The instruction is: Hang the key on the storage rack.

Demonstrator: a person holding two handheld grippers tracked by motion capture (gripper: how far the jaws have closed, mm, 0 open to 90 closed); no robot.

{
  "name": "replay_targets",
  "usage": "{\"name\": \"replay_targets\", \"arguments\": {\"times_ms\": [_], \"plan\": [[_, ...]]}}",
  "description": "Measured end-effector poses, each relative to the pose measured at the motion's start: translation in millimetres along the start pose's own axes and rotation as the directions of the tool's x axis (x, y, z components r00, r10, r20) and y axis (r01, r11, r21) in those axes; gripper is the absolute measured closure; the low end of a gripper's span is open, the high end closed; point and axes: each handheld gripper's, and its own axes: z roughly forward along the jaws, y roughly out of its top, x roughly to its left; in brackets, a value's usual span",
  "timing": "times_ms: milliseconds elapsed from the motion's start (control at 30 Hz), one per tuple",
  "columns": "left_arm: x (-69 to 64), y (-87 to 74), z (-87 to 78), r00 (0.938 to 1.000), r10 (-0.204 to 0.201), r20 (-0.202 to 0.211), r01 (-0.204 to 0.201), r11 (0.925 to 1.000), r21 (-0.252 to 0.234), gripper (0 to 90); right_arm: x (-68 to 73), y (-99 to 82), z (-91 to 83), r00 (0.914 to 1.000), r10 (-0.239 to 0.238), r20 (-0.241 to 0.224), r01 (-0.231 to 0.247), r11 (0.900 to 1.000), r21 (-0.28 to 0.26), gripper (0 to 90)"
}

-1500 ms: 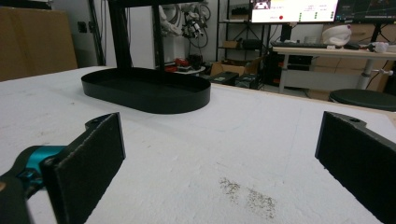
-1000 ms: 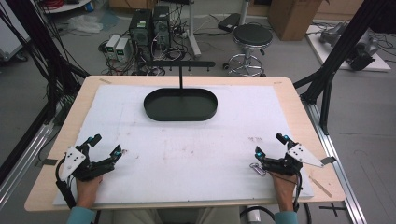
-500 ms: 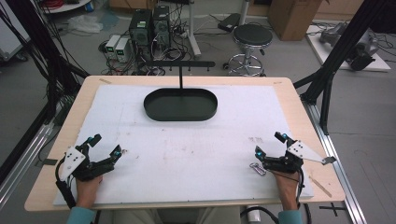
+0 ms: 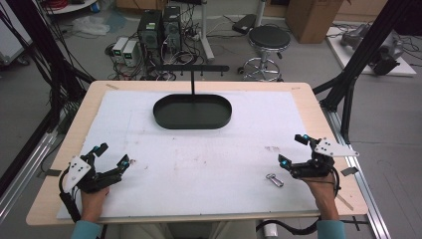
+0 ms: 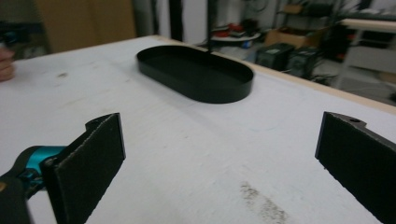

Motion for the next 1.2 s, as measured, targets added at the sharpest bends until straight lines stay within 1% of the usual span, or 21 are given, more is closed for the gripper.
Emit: {"name": "replay_targets", "arguments": {"times_ms": [100,200,300,400,433,500,567,633,667,700,800,833,900,933,967,1000,1033,1067,1100,1167,1200], "plan": [[-0.3,0.0,0.2,1.0,-0.003,0.0,0.003,1.0,-0.002,14.2,0.2,8.0,0.4,0.9972,-0.043,-0.061,0.046,0.9979,0.045,0.8],[-0.5,0.0,0.1,1.0,0.0,-0.001,0.0,1.0,-0.001,14.2,0.3,12.7,1.5,0.9922,-0.071,-0.102,0.08,0.9924,0.093,0.8],[-0.4,0.0,0.2,1.0,0.0,-0.002,0.0,1.0,-0.001,14.2,-0.7,14.8,3.0,0.9877,-0.09,-0.129,0.107,0.9846,0.138,0.8],[-0.5,0.0,0.2,1.0,0.001,-0.001,-0.001,1.0,-0.001,14.3,-0.6,15.8,4.5,0.9802,-0.113,-0.163,0.142,0.9726,0.184,0.8],[-0.5,0.0,0.2,1.0,0.001,-0.001,-0.001,1.0,-0.001,14.2,-0.7,15.7,5.6,0.9758,-0.124,-0.18,0.16,0.9671,0.198,0.9],[-0.4,0.0,0.2,1.0,0.001,-0.001,-0.001,1.0,0.0,14.2,0.2,15.5,8.1,0.9686,-0.141,-0.205,0.189,0.9526,0.238,0.9],[-0.5,0.1,0.2,1.0,0.001,-0.001,-0.001,1.0,0.0,14.3,0.6,14.6,11.0,0.9609,-0.146,-0.236,0.209,0.9391,0.273,0.9],[-0.6,0.0,0.2,1.0,0.002,-0.002,-0.002,1.0,0.0,14.3,0.3,13.3,13.8,0.9574,-0.147,-0.249,0.22,0.9287,0.298,1.8],[-0.6,0.1,0.2,1.0,0.004,-0.001,-0.004,1.0,0.0,14.3,-0.4,12.8,14.8,0.9538,-0.14,-0.266,0.223,0.9239,0.311,5.0],[-0.6,0.0,0.2,1.0,0.003,-0.002,-0.003,1.0,0.0,14.3,-0.7,12.0,16.2,0.9501,-0.141,-0.278,0.23,0.9198,0.318,5.0],[-0.7,0.0,0.2,1.0,0.003,-0.002,-0.003,1.0,0.0,14.3,-0.4,10.0,20.1,0.943,-0.151,-0.296,0.257,0.8974,0.359,5.0],[-0.7,0.0,0.2,1.0,0.003,-0.002,-0.003,1.0,0.0,14.3,-0.2,9.2,21.4,0.9423,-0.153,-0.298,0.262,0.8907,0.371,5.0],[-0.7,0.0,0.2,1.0,0.003,-0.002,-0.003,1.0,0.0,14.3,0.4,7.7,23.4,0.94,-0.147,-0.308,0.266,0.8813,0.391,5.1],[-0.7,0.0,0.2,1.0,0.003,-0.003,-0.003,1.0,-0.001,14.3,0.4,7.0,24.6,0.9358,-0.149,-0.319,0.275,0.8763,0.396,5.5],[-0.6,0.1,0.2,1.0,0.005,0.0,-0.005,1.0,0.0,14.2,0.4,6.6,25.2,0.9331,-0.152,-0.326,0.283,0.869,0.406,6.7],[-0.7,0.1,0.1,1.0,0.004,-0.002,-0.004,1.0,0.0,14.3,0.9,5.9,25.6,0.9296,-0.145,-0.339,0.285,0.8652,0.412,9.3],[-0.8,0.0,0.1,1.0,0.004,-0.001,-0.004,1.0,0.0,14.3,0.7,5.7,25.7,0.9241,-0.145,-0.354,0.295,0.8581,0.42,15.4],[-0.7,0.1,0.1,1.0,0.005,-0.001,-0.005,1.0,0.0,14.3,0.6,5.4,26.2,0.9135,-0.147,-0.379,0.311,0.8527,0.419,17.5],[-0.9,0.0,0.1,1.0,0.003,-0.001,-0.003,1.0,0.0,14.3,1.3,5.0,26.6,0.9103,-0.142,-0.389,0.314,0.8482,0.426,17.5],[-0.8,0.1,0.1,1.0,0.005,-0.002,-0.005,1.0,0.0,14.3,1.7,3.4,28.6,0.911,-0.132,-0.391,0.313,0.8385,0.446,19.0],[-1.0,0.0,0.1,1.0,0.004,-0.001,-0.004,1.0,-0.001,14.2,1.2,2.4,29.8,0.9081,-0.126,-0.399,0.316,0.8322,0.456,20.8]]}}
